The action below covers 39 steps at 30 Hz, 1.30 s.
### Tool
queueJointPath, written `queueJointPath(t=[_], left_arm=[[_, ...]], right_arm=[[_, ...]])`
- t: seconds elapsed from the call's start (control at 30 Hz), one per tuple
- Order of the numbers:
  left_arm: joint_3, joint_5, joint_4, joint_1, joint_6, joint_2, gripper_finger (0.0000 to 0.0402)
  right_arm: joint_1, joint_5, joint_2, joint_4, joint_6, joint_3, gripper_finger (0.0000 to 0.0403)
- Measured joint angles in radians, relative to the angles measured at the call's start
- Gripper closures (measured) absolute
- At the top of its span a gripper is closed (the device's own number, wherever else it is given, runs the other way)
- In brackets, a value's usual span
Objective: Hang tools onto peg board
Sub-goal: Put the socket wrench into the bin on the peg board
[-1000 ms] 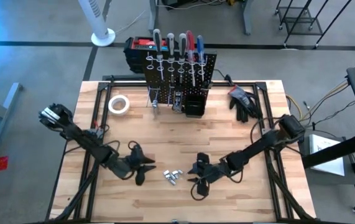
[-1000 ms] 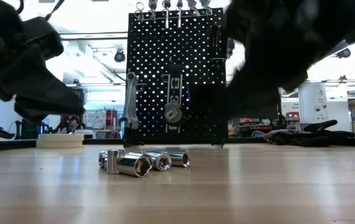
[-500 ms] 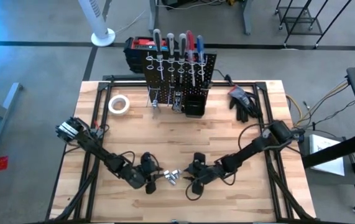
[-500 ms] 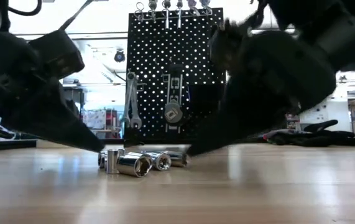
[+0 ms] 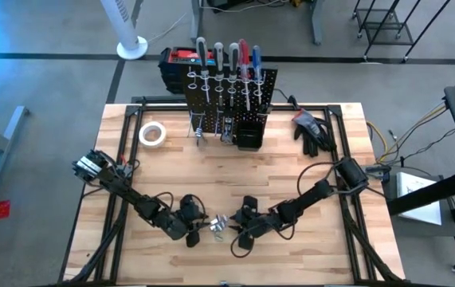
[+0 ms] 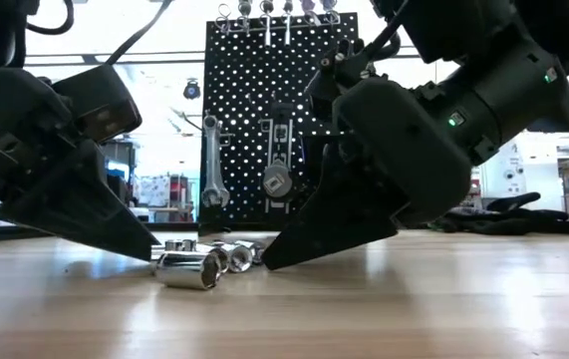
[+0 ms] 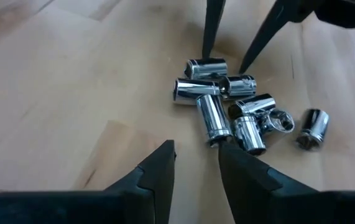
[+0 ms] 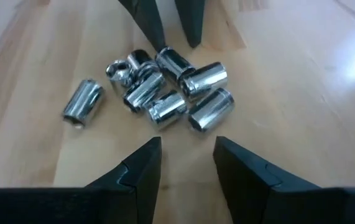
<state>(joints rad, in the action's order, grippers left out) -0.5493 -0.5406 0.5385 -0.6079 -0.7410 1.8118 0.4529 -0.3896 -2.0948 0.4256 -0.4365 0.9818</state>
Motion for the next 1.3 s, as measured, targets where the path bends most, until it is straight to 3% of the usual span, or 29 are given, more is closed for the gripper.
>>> queueJointPath(t=[0.9,1.07,1.3], left_arm=[[0.001,0.0,0.0,0.001,-0.001,0.0,0.0287],[0.001,0.0,0.0,0.001,0.019,0.0,0.0287],[0.001,0.001,0.0,0.009,0.025,0.0,0.0287]], right_arm=[[-0.003,-0.005,0.007,0.007,0.03,-0.001,0.0348],[-0.015,-0.034,0.007,0.02,0.037,-0.001,0.0319],[-0.025,-0.038,0.007,0.024,-0.022,-0.001,0.0239]])
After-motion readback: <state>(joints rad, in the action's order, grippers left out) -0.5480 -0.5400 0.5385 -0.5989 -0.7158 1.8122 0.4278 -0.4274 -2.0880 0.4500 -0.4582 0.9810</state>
